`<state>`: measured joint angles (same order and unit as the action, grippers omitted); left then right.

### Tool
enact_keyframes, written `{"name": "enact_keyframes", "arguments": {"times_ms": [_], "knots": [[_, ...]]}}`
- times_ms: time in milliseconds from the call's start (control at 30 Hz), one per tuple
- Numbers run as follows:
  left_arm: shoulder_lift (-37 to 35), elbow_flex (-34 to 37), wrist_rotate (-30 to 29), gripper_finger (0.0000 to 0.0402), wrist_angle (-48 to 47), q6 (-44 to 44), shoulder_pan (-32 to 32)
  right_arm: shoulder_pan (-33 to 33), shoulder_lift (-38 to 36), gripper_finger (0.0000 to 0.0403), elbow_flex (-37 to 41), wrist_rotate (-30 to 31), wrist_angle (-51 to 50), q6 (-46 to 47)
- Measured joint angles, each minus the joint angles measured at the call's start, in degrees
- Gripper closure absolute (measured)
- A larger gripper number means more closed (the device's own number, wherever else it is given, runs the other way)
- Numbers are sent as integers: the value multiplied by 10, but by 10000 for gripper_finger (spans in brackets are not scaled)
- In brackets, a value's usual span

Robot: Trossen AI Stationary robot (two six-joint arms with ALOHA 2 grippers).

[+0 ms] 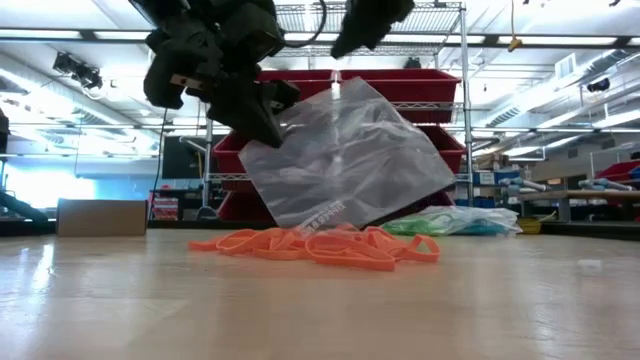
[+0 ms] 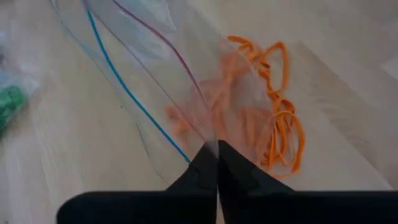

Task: Sort rubber bands
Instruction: Open the transparent zip bag

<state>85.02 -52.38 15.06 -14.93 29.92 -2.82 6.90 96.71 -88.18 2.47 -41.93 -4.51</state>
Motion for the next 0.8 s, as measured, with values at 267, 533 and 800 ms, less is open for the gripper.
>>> {"name": "enact_keyframes", "arguments": {"times_ms": [267, 533, 800], "knots": [[-11, -20, -46, 400, -101, 31, 13, 0, -3, 400, 0, 48, 10, 4], [-11, -114, -142, 400, -227, 82, 48, -9, -4, 355, 0, 36, 61, 15], [-11, -202, -247, 401, -347, 109, 82, -44, -4, 308, 0, 32, 62, 105]]}}
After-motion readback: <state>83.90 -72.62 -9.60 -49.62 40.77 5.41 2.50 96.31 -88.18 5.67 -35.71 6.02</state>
